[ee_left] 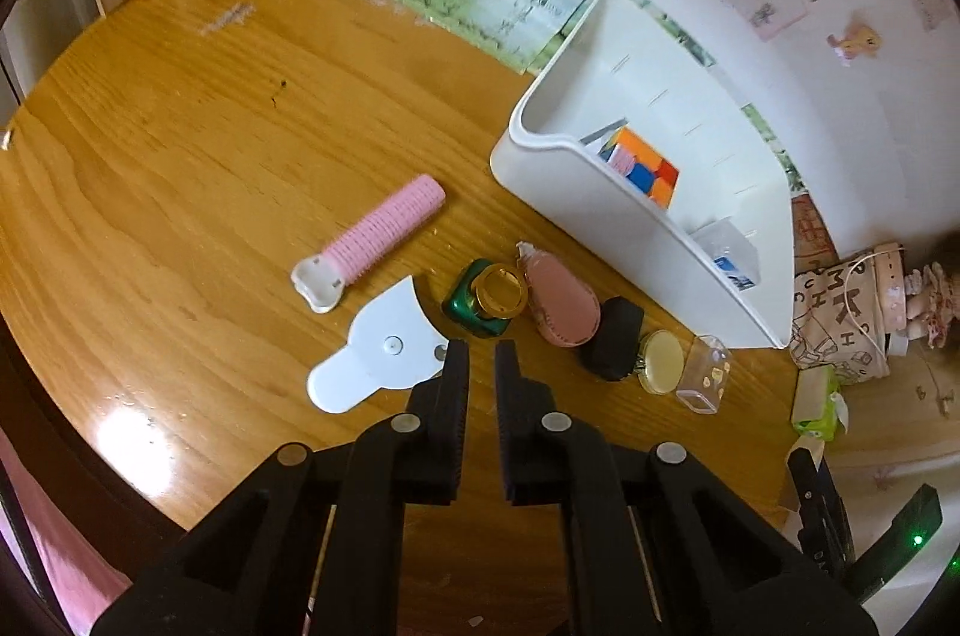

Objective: Organize rigid objects

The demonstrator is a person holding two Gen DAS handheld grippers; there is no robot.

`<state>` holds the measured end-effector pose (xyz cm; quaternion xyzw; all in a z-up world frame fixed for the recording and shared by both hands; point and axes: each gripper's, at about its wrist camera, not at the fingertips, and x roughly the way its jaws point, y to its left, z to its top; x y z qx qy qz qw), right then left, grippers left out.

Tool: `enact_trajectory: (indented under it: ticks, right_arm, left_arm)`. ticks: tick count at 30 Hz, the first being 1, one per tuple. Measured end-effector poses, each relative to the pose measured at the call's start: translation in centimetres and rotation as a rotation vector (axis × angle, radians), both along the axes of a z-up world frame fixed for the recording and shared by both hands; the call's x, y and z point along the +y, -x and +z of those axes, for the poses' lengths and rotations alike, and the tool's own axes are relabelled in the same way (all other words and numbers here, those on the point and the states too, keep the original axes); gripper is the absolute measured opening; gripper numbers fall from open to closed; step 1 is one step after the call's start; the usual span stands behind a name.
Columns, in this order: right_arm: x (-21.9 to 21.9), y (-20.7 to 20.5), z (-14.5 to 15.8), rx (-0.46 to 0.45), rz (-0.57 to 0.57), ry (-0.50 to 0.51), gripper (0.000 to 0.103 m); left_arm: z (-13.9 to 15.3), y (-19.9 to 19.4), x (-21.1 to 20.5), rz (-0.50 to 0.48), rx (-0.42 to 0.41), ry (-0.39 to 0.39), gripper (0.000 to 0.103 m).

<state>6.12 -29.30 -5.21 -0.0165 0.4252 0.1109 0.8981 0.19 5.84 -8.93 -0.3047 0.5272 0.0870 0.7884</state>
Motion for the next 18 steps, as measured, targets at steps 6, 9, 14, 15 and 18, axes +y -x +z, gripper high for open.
enact_trajectory:
  ticks: [6,9,14,15,18]
  right_arm:
    - [0.8,0.5,0.6,-0.016,0.042,-0.016,0.065]
    - [1.3,0.7,0.9,-0.027,0.066,-0.018,0.065]
    - [2.1,0.5,1.3,-0.038,0.111,-0.017,0.065]
    - [2.2,0.5,1.4,-0.040,0.119,-0.016,0.065]
    - [2.4,0.4,1.5,-0.041,0.137,-0.015,0.065]
  left_arm:
    - [-0.2,1.6,1.1,0.034,0.008,-0.019,0.014]
    - [-0.5,2.3,1.7,0.049,0.029,-0.033,0.017]
    - [-1.1,3.0,2.2,0.045,0.036,-0.061,0.054]
    - [-1.1,3.0,2.1,0.036,0.036,-0.064,0.055]
    - [-1.7,2.7,1.7,-0.004,0.050,-0.077,0.067]
